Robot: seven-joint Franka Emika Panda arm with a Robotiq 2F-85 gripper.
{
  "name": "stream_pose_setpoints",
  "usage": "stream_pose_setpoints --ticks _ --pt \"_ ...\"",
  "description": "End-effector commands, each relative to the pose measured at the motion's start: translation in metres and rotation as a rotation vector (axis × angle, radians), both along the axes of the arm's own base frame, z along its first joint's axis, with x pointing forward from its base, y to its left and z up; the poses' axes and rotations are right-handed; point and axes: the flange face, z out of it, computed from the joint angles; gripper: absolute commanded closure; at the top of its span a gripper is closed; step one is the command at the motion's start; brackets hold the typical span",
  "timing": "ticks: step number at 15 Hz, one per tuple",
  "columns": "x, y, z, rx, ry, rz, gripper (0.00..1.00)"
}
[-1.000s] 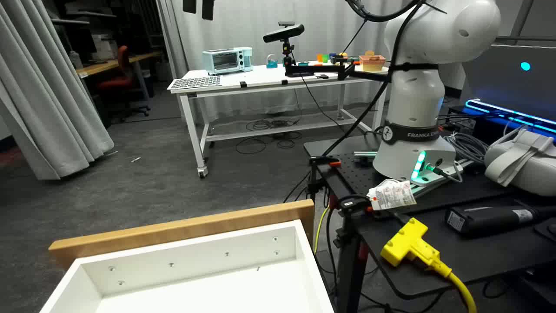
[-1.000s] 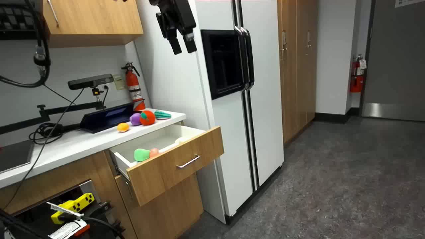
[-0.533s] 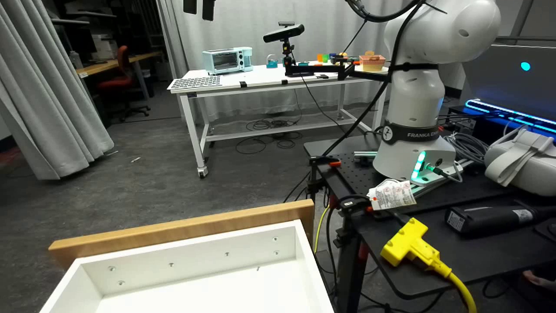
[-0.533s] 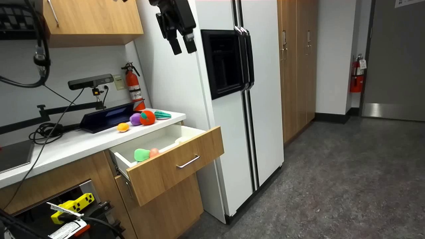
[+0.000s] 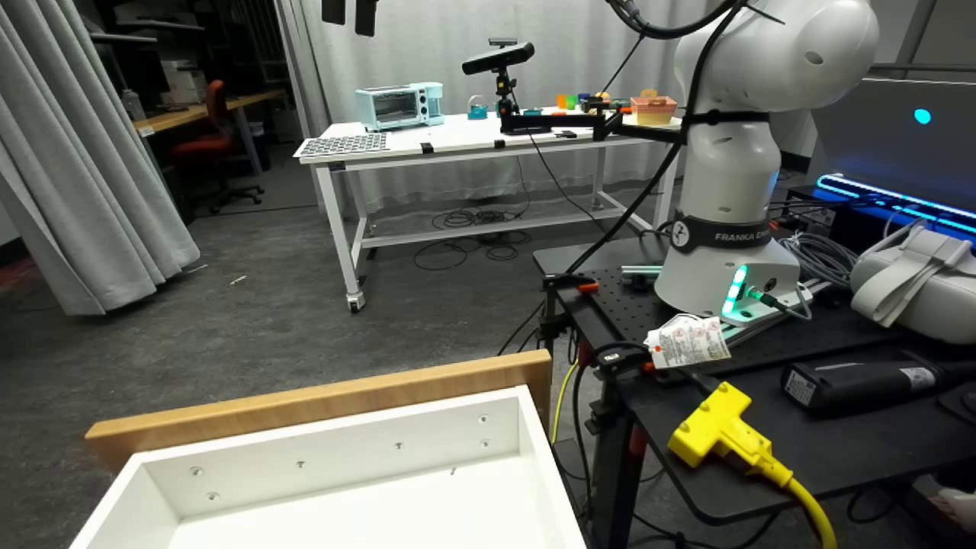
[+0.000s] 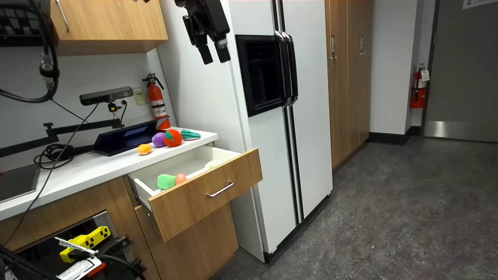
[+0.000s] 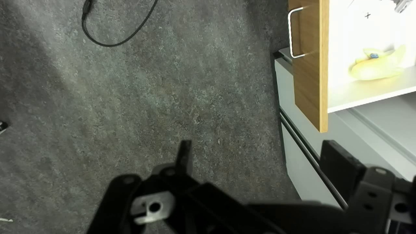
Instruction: Close the open drawer
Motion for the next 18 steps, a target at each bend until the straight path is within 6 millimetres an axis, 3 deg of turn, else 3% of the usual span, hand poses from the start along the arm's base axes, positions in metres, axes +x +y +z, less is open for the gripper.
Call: stream_pose_setpoints --ticks 1,15,18 --pt "0.0 0.0 0.0 0.0 0.001 0.0 0.0" --pt "0.0 0.0 0.0 0.0 0.001 0.0 0.0" --pt "0.002 -0.001 -0.016 0.004 0.019 0.013 0.0"
